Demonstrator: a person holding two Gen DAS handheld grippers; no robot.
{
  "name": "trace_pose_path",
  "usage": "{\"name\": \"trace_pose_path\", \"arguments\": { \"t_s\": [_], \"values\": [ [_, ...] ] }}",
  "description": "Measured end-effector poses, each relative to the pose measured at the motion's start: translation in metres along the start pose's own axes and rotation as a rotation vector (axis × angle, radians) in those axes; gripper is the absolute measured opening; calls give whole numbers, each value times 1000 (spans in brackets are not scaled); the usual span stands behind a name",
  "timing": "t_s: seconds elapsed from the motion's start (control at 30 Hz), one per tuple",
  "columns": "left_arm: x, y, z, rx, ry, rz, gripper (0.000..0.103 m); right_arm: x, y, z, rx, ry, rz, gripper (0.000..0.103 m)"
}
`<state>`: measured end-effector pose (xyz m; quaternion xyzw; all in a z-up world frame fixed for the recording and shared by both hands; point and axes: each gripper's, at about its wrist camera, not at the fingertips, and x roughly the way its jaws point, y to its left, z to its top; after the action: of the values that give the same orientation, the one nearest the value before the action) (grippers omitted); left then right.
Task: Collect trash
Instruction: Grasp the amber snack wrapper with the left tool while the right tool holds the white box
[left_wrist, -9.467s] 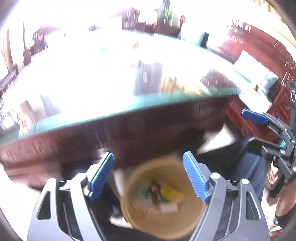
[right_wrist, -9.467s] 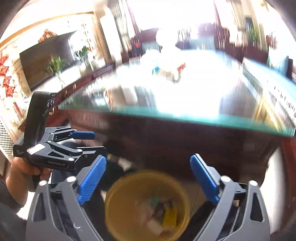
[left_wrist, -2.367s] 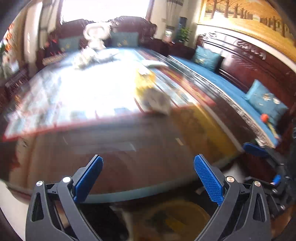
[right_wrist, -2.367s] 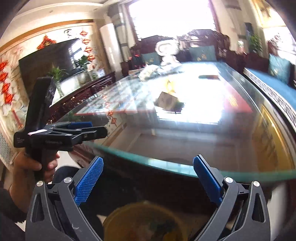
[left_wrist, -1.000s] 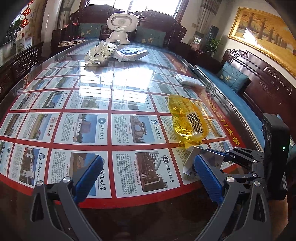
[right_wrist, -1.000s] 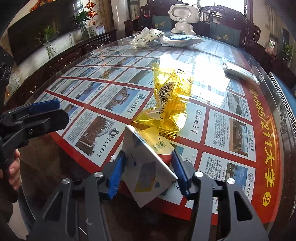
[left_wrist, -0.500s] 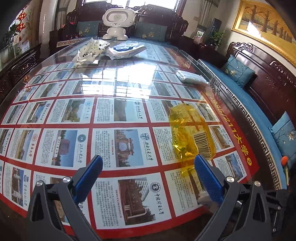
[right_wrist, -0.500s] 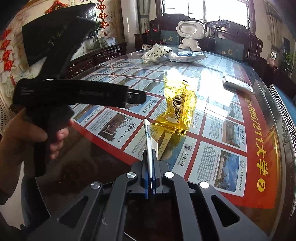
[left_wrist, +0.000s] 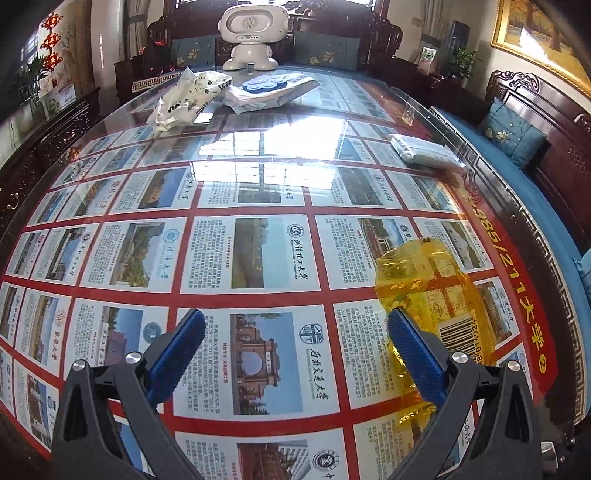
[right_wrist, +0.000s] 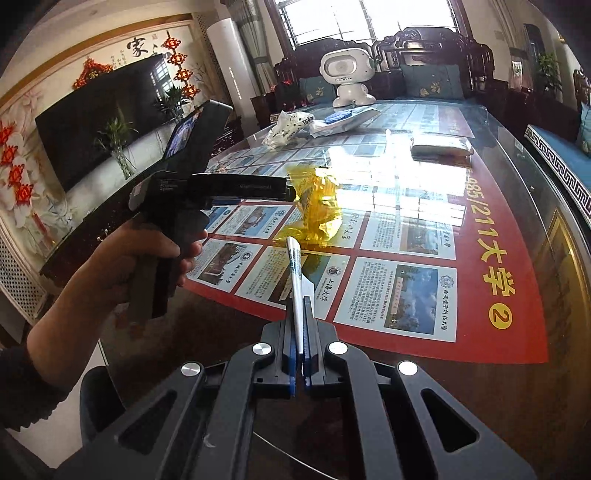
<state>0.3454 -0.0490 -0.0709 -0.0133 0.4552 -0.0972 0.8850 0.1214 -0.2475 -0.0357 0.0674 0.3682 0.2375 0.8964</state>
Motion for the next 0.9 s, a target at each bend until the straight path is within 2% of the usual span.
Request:
{"name": "trace_pose_path", "arguments": {
  "t_s": [0.13, 0.17, 0.2, 0.27, 0.3, 0.33, 0.4, 0.43, 0.47, 0.53, 0.77, 0.9],
  "values": [
    [8, -10, 7, 19, 5, -26, 98, 1, -5, -1, 16, -7, 7, 3],
    [8, -13, 8, 28, -5, -25, 94, 1, -6, -1, 18, -6, 10, 3],
    [9, -15, 8, 33, -10, -33, 89, 1, -6, -2, 21, -7, 14, 3],
    [15, -21, 10, 42, 18, -86, 58, 3, -7, -3, 20, 0, 15, 3],
    [17, -25, 11, 51, 30, -97, 57, 3, -6, -3, 23, 0, 14, 3],
    [17, -30, 11, 76, 24, -81, 57, 3, -7, -4, 29, 2, 24, 3],
    [20, -37, 13, 107, 36, -68, 69, 2, -8, -4, 35, -1, 31, 3],
    [19, -40, 14, 114, 29, -42, 92, 1, -8, -4, 33, -2, 30, 3],
    [17, -41, 15, 115, 4, -5, 99, 1, -8, -4, 32, -2, 29, 3],
    [13, -42, 18, 124, -33, 22, 99, 1, -9, -4, 33, 1, 31, 3],
    [8, -59, 29, 165, -26, -33, 99, 1, -13, -4, 46, 0, 48, 3],
    [18, -79, 33, 241, 2, -11, 99, 2, -13, -4, 51, 6, 59, 3]
  ]
}}
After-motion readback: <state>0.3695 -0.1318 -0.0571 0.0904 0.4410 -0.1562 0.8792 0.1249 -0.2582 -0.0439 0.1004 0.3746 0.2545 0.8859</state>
